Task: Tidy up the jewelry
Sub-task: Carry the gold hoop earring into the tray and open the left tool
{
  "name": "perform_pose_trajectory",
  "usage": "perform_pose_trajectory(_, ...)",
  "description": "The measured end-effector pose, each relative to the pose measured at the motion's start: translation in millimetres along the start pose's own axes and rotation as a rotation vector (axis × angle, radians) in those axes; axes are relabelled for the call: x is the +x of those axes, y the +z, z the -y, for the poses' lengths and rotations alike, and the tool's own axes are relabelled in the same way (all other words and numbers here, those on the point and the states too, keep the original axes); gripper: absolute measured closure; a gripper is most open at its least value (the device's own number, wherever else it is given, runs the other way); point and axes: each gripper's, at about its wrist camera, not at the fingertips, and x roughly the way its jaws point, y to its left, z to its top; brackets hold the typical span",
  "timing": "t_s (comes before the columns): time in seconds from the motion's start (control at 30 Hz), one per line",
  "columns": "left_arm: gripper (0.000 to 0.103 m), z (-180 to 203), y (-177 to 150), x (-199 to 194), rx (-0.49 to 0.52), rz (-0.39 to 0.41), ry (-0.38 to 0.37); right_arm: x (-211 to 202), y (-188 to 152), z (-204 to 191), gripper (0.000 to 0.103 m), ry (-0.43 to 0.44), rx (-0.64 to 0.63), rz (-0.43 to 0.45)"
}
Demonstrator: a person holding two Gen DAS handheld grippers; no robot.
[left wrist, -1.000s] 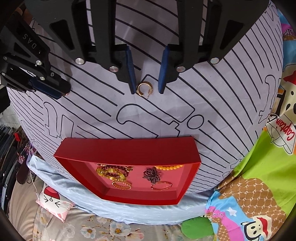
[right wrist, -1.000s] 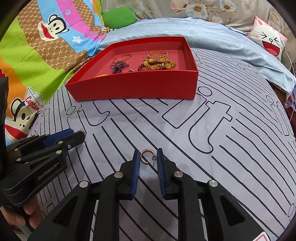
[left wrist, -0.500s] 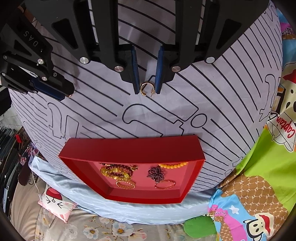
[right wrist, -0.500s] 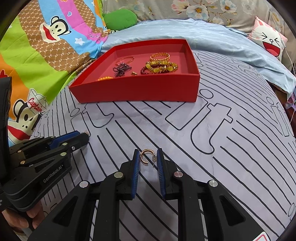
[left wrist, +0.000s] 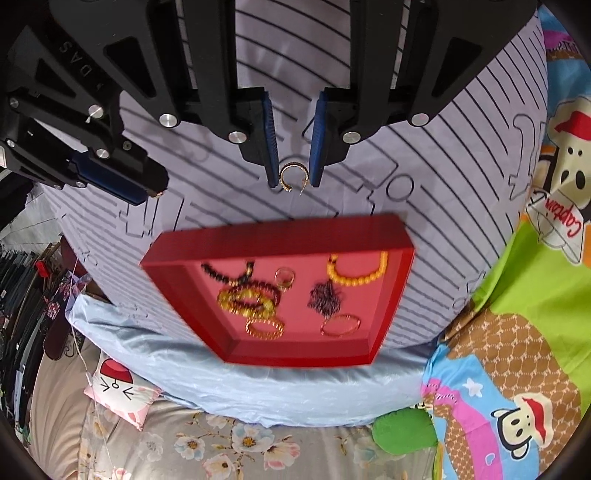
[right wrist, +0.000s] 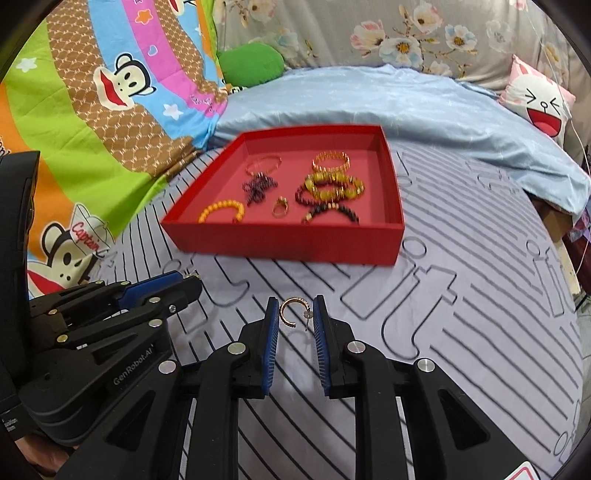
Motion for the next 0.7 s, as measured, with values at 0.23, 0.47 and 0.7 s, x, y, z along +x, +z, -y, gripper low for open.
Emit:
perform_pose_trajectory(0.23,0.087,3.8,25.9,-2.6,0.004,0.035,0.000,-2.8,24.3,-0.4,0.085,-0.006,-0.019,0.046)
perform_pose_trajectory(0.47,0.087,7.6,56.0,1.4,0.017,0.071,-0.003,2.2,52.2,5.1,0.085,-0.022,-0.027,0.086)
perform_pose_trajectory(0.7,0.087,6.9,84.7,14.1,0.022,0.098,0.007,16.9,80.4,13.1,0.085,-0.038,-0.030,0.109)
